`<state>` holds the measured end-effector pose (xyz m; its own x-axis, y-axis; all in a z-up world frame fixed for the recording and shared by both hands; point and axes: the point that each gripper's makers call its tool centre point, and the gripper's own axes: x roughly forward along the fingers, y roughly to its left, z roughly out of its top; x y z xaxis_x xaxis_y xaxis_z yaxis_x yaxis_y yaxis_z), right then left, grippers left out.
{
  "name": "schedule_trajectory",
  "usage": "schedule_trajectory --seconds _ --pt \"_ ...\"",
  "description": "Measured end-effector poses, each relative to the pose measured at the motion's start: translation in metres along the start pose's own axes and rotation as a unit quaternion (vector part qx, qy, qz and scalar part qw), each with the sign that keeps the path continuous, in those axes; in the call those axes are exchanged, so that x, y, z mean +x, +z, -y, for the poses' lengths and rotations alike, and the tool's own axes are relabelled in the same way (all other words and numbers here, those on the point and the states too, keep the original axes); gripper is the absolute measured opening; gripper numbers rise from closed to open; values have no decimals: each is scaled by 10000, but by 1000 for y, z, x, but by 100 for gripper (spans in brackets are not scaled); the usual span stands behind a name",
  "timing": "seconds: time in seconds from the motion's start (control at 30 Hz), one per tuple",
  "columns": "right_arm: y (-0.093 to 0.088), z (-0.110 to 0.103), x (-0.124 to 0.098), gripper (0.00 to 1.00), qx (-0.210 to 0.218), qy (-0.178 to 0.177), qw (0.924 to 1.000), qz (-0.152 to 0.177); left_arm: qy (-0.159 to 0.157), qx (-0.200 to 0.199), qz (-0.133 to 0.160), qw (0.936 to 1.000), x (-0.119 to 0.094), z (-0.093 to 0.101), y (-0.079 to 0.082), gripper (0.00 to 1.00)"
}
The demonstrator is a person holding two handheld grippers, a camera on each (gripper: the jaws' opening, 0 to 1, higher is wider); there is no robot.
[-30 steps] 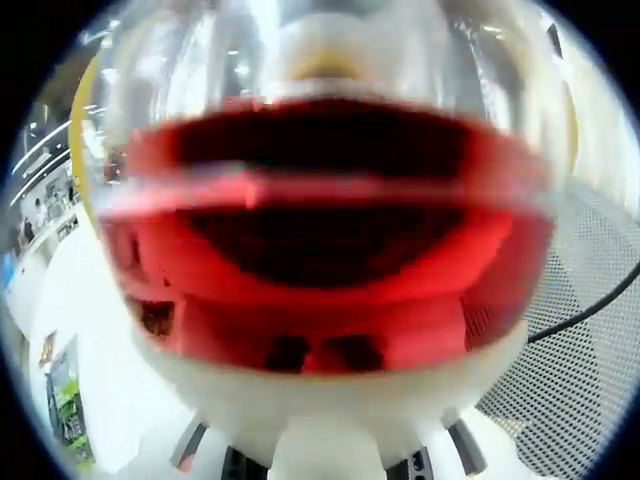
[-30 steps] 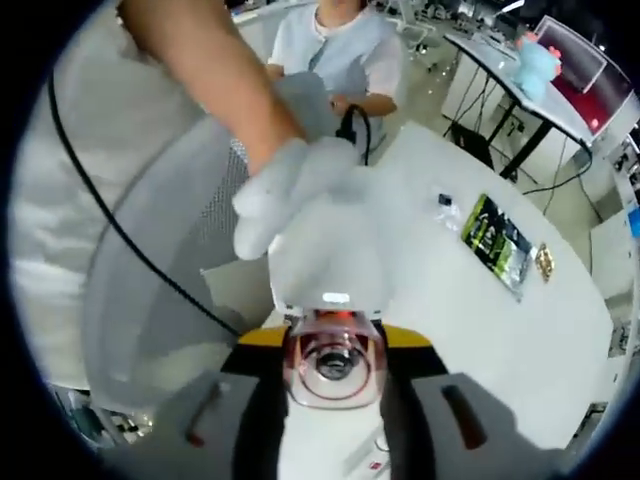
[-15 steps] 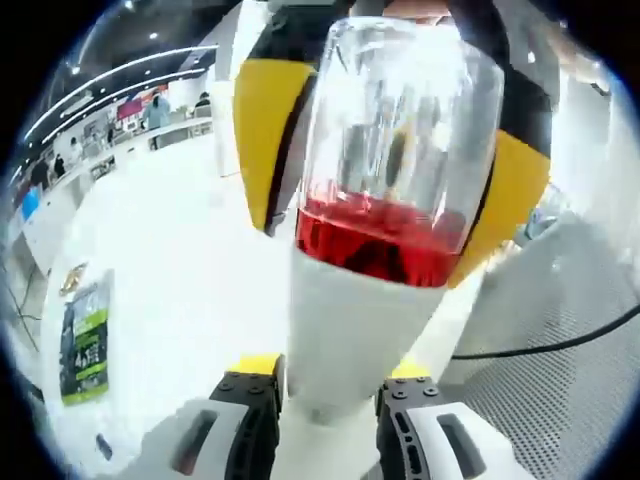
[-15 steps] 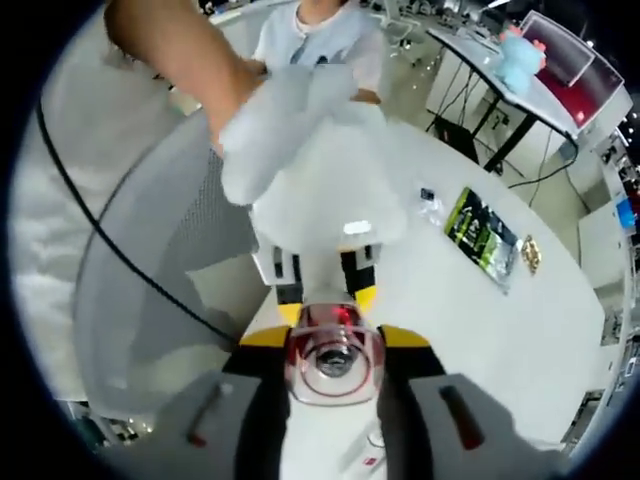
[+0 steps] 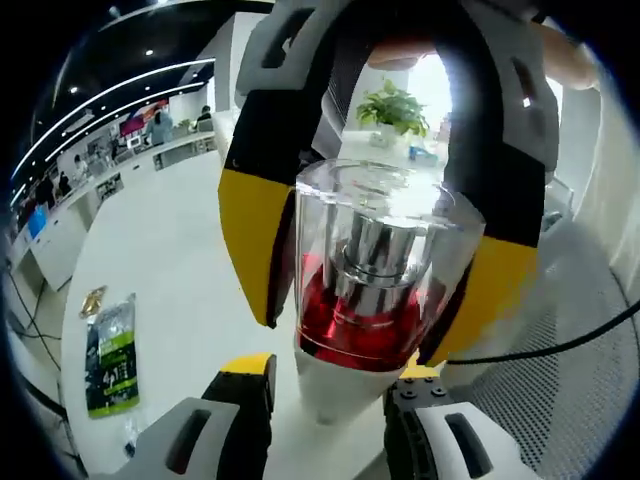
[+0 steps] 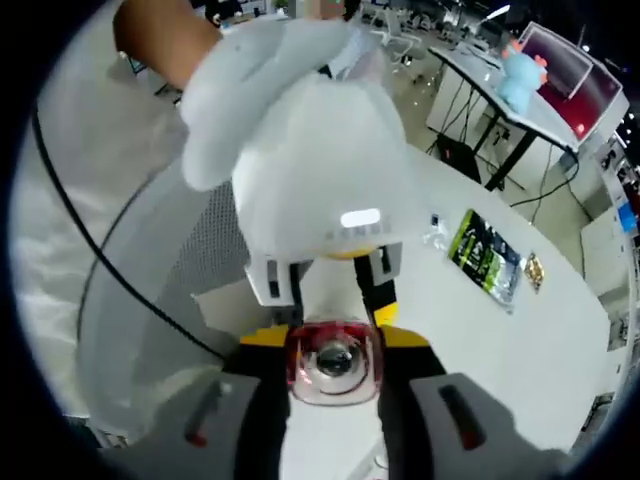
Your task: Arrange the skincare products in the storage area until every visible bottle or jar stands upright without overlapping.
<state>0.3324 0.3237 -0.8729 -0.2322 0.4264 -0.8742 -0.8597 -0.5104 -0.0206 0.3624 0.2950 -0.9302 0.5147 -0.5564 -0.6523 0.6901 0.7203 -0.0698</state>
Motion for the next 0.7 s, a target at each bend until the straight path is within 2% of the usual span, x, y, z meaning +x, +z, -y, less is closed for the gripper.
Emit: schedule_trajectory --seconds 0.1,0.33,0.47,0.6,0.7 --pt "6 2 1 32 196 -6 9993 316 -39 26 5 10000 -4 3 -4 37" --pt "9 3 4 33 258 -17 9991 339 -94 124 -75 9999 -9 1 -3 35" --pt "2 2 4 35 288 -14 9992 287 -96 91 -110 9999 -12 -2 -5 36" --pt "-5 0 6 37 731 -28 9958 558 -86 114 -156 9998 -16 -3 -7 36" --pt "-17 1 14 36 1117 -110 9913 692 -62 424 -215 9989 -23 -2 -5 36"
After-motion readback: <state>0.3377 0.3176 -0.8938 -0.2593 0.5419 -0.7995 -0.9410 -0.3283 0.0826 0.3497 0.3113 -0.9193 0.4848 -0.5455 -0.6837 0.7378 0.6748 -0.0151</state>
